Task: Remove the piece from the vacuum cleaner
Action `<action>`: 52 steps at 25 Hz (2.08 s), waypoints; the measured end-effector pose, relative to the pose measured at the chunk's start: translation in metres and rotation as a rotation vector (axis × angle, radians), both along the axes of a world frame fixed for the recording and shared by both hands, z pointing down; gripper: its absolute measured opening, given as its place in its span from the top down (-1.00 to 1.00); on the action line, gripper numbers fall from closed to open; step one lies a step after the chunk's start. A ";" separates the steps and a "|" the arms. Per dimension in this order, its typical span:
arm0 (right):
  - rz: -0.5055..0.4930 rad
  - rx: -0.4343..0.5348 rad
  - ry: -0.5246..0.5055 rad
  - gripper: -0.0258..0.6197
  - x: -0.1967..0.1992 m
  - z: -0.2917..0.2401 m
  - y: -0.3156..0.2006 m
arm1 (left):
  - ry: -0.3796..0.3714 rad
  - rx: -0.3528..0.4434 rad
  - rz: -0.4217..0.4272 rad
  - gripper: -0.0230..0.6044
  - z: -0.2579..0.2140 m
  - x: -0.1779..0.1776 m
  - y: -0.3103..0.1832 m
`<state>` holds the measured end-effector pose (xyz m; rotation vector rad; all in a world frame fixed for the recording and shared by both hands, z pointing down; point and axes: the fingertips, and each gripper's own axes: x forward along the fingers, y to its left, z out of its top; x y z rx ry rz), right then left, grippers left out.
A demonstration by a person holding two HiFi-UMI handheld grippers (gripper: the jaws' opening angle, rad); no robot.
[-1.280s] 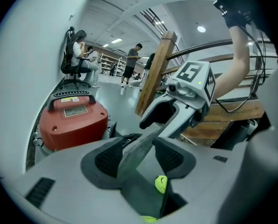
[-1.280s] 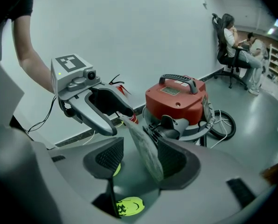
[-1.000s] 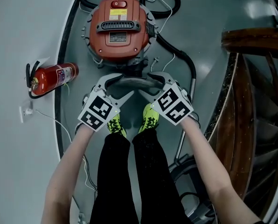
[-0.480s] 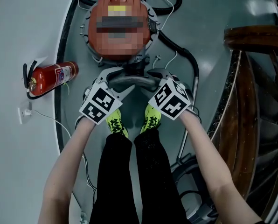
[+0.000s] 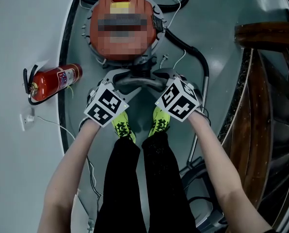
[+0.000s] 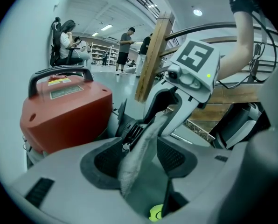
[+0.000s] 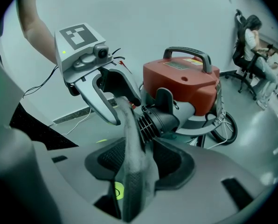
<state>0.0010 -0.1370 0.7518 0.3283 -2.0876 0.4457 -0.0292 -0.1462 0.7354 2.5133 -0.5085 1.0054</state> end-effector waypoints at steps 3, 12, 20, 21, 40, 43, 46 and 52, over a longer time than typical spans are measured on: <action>-0.001 -0.003 -0.005 0.35 0.000 0.000 0.000 | -0.004 -0.004 -0.001 0.16 0.001 0.000 -0.002; -0.032 -0.019 -0.007 0.47 -0.002 0.000 0.002 | -0.021 -0.005 0.017 0.37 0.003 -0.001 -0.003; -0.026 -0.027 -0.008 0.56 -0.001 0.002 0.003 | -0.029 -0.011 0.001 0.62 0.006 -0.002 -0.003; -0.018 -0.035 -0.012 0.56 -0.001 0.002 0.003 | -0.028 -0.013 0.003 0.63 0.006 -0.001 -0.003; -0.034 -0.012 0.008 0.58 -0.001 0.002 0.003 | -0.029 -0.041 -0.008 0.67 0.007 -0.002 0.000; -0.046 -0.002 0.019 0.60 0.000 0.002 0.003 | -0.030 -0.042 -0.007 0.67 0.007 -0.002 0.001; -0.048 0.009 0.024 0.63 0.000 0.001 0.005 | -0.032 -0.039 -0.003 0.68 0.006 -0.002 0.003; -0.084 0.016 0.036 0.66 0.000 0.001 0.012 | -0.056 -0.023 0.017 0.69 0.006 -0.004 0.011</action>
